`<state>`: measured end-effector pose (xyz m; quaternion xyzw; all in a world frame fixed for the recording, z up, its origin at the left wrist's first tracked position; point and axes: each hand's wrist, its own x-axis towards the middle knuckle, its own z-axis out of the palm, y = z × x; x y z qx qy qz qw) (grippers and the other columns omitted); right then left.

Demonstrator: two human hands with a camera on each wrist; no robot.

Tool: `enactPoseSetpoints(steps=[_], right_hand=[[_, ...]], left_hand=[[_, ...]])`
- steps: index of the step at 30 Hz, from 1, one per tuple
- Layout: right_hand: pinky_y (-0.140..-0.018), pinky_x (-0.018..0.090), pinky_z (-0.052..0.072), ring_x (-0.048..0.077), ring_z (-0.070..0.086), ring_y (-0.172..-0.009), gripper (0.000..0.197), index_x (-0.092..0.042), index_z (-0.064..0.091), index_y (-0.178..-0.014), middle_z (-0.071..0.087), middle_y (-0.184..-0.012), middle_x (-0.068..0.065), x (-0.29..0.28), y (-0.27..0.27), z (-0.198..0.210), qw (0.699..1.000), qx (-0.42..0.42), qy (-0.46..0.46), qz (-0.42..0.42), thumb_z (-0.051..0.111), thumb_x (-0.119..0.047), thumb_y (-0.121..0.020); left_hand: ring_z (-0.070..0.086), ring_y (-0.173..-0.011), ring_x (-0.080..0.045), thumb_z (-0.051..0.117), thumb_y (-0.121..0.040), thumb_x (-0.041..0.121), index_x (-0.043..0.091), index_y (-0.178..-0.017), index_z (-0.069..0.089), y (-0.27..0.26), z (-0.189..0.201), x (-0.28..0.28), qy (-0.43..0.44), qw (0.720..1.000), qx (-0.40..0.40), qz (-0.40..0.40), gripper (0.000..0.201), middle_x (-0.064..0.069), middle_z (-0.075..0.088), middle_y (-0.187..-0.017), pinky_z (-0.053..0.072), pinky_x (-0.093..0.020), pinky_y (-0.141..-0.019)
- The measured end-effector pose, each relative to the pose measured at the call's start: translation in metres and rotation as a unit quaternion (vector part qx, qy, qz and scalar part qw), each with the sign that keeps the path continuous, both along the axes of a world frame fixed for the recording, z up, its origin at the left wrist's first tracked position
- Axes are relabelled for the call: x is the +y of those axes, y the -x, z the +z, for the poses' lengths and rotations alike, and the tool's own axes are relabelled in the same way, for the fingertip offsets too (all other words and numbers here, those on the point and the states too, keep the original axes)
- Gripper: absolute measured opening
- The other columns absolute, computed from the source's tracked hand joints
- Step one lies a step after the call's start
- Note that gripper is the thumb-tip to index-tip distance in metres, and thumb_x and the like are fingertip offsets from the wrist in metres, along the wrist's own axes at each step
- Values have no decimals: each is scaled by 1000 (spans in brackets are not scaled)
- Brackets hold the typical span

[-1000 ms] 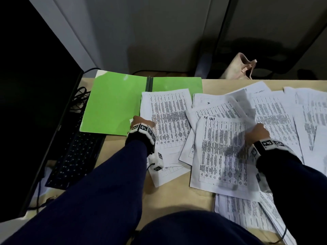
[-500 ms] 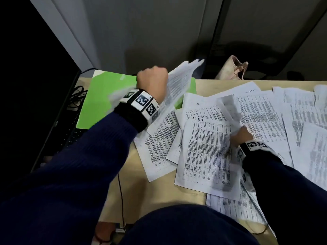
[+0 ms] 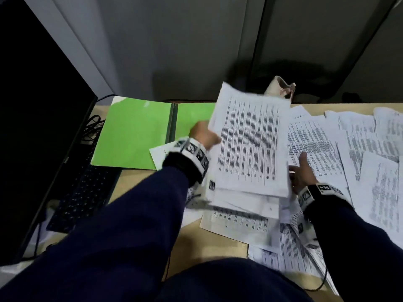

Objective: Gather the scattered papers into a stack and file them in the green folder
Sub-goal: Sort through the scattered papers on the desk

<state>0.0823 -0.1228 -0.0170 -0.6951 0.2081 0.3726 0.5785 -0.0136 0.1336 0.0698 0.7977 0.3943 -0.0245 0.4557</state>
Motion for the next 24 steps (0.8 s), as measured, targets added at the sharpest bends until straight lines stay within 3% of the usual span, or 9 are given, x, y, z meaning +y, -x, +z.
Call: enactPoseSetpoints(steps=[2, 5, 8, 11, 15, 17, 19, 22, 24], right_hand=[[-75, 37, 46, 28, 59, -87, 96, -3, 48, -131, 59, -112, 18, -4, -1, 0, 1000, 5, 2, -6, 20, -79, -81], [-88, 42, 39, 27, 53, -100, 93, -15, 35, -144, 55, -113, 4, -3, 0, 0, 997, 14, 43, 57, 47, -77, -75], [-73, 32, 40, 24, 51, -87, 93, -7, 37, -141, 53, -115, 11, -2, -2, -12, 980, -20, 137, 142, 79, -45, -67], [-62, 25, 37, 20, 51, -73, 54, 3, 50, -122, 58, -98, 13, 3, 2, -14, 964, -79, 200, 159, 75, -10, -76], [-55, 25, 39, 19, 54, -66, 23, -1, 56, -87, 61, -78, 10, 5, 6, -13, 960, -62, 203, 181, 74, 1, -74], [-62, 28, 48, 23, 62, -74, 25, 1, 59, -89, 65, -83, 13, 7, 7, -16, 960, -77, 203, 174, 76, 2, -71], [-82, 40, 55, 32, 66, -92, 41, 1, 60, -103, 67, -103, 18, 9, 7, -21, 956, -90, 210, 181, 79, -4, -67], [-93, 52, 50, 38, 63, -101, 39, 3, 55, -107, 65, -108, 21, 13, 6, -24, 957, -101, 201, 182, 74, -1, -73], [-89, 50, 52, 37, 63, -97, 33, 3, 54, -109, 65, -105, 23, 15, 8, -15, 962, -112, 190, 160, 68, 4, -78]], left_hand=[[67, -100, -27, 72, -79, 9, 1, -119, 60, 9, -37, -17, 26, 999, 44, 5, 43, -12, 68, -115, 55, -28, -83], [63, -109, -29, 69, -85, 19, 2, -128, 54, 21, -72, -35, 17, 993, 104, -55, 49, -13, 63, -125, 51, -28, -85], [58, -114, -30, 59, -90, 38, 5, -131, 49, 32, -83, -35, -18, 977, 163, -139, 53, -12, 58, -129, 47, -34, -91], [55, -118, -32, 54, -91, 43, 7, -131, 45, 43, -84, -5, -57, 981, 175, -56, 55, -14, 54, -132, 46, -39, -93], [26, -141, -38, 55, -89, 30, 7, -150, 15, 81, -83, 36, -109, 944, 294, 102, 77, -21, 20, -154, 29, -49, -112], [37, -133, -45, 54, -86, 26, 9, -146, 32, 95, -87, 40, -90, 948, 300, 51, 66, -23, 30, -150, 40, -54, -105], [45, -129, -44, 60, -84, 29, 16, -139, 44, 102, -99, 41, -59, 942, 331, 18, 60, -16, 42, -146, 46, -55, -98], [45, -131, -37, 62, -84, 29, 9, -138, 46, 105, -92, 32, -37, 944, 319, 70, 60, -16, 45, -144, 47, -48, -101], [55, -121, -35, 56, -90, 27, 10, -125, 57, 99, -75, 23, -61, 956, 275, 87, 39, -14, 56, -131, 57, -41, -78]])
